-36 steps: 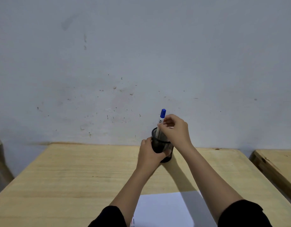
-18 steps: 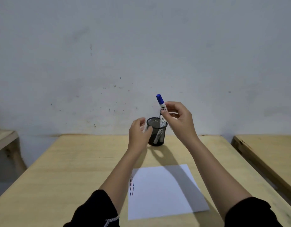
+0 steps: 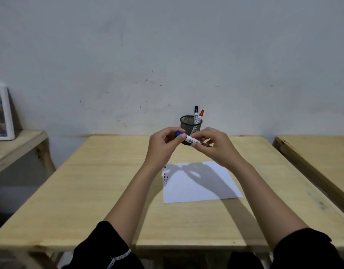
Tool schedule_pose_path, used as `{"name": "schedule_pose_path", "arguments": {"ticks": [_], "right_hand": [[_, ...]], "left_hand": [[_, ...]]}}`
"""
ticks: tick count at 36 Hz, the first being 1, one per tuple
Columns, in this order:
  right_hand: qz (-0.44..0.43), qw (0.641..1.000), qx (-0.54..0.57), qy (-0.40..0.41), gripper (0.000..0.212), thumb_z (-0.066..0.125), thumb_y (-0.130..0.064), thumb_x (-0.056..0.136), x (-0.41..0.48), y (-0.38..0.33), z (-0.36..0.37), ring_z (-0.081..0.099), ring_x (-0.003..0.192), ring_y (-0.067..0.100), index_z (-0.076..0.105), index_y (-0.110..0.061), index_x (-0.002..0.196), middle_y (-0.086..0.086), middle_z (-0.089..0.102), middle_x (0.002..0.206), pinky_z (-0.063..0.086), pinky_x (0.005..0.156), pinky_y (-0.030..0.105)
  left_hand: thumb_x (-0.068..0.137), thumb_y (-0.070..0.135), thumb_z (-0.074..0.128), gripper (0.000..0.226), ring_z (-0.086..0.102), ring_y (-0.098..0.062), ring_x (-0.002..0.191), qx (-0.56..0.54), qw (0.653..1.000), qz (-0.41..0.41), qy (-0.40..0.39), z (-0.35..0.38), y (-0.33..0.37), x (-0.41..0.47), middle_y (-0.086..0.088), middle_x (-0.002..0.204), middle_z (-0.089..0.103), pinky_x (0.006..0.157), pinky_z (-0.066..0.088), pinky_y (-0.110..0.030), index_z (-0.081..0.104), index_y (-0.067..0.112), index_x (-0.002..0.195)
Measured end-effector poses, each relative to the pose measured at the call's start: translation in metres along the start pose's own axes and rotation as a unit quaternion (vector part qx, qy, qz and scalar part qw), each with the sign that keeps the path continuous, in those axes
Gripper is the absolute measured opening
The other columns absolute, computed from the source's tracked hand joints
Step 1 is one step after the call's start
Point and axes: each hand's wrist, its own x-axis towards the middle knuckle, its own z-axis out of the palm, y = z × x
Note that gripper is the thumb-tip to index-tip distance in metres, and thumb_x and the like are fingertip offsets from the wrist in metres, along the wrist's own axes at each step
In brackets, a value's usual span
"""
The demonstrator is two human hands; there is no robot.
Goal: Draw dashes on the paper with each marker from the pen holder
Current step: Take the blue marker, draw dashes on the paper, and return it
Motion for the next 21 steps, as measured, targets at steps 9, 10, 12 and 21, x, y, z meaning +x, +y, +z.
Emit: {"name": "schedule_pose_path", "arguments": {"ticks": [9,10,12,21], "right_hand": [[0.053,0.981,0.171,0.071,0.017,0.078,-0.005,0.071,-0.013,0.000,-0.011,0.065,0.074,0.003,0.071,-0.016,0.081,-0.006,0.071,0.078,0.048,0.069,0.013],[0.051,0.975,0.197,0.092,0.019,0.078,-0.001,0.070,-0.014,-0.001,-0.009,0.066,0.072,0.002,0.070,-0.014,0.081,-0.005,0.070,0.077,0.049,0.068,0.013],[0.048,0.956,0.258,0.133,0.022,0.076,0.004,0.070,-0.018,-0.003,-0.003,0.065,0.068,0.002,0.067,-0.011,0.084,-0.003,0.070,0.074,0.050,0.066,0.014],[0.081,0.841,0.488,0.219,0.023,0.065,0.006,0.079,-0.027,-0.003,0.032,0.066,0.078,0.010,0.065,-0.013,0.092,0.001,0.068,0.081,0.051,0.080,0.021]], "left_hand": [[0.083,0.009,0.068,0.010,0.059,-0.011,0.079,-0.079,0.996,-0.038,0.030,-0.018,0.002,-0.014,-0.002,0.080,0.068,0.079,0.048,-0.021,0.071,0.017,0.086],[0.084,0.008,0.067,0.010,0.060,-0.010,0.078,-0.084,0.995,-0.040,0.029,-0.018,0.002,-0.015,-0.002,0.080,0.068,0.081,0.049,-0.022,0.071,0.016,0.088],[0.085,0.007,0.066,0.010,0.062,-0.006,0.076,-0.094,0.994,-0.043,0.029,-0.018,0.000,-0.017,-0.002,0.081,0.070,0.083,0.051,-0.021,0.071,0.013,0.090],[0.084,0.005,0.065,0.012,0.063,-0.013,0.082,-0.146,0.988,-0.051,0.022,-0.015,-0.008,-0.019,0.005,0.077,0.074,0.088,0.053,-0.025,0.071,0.015,0.088]]}}
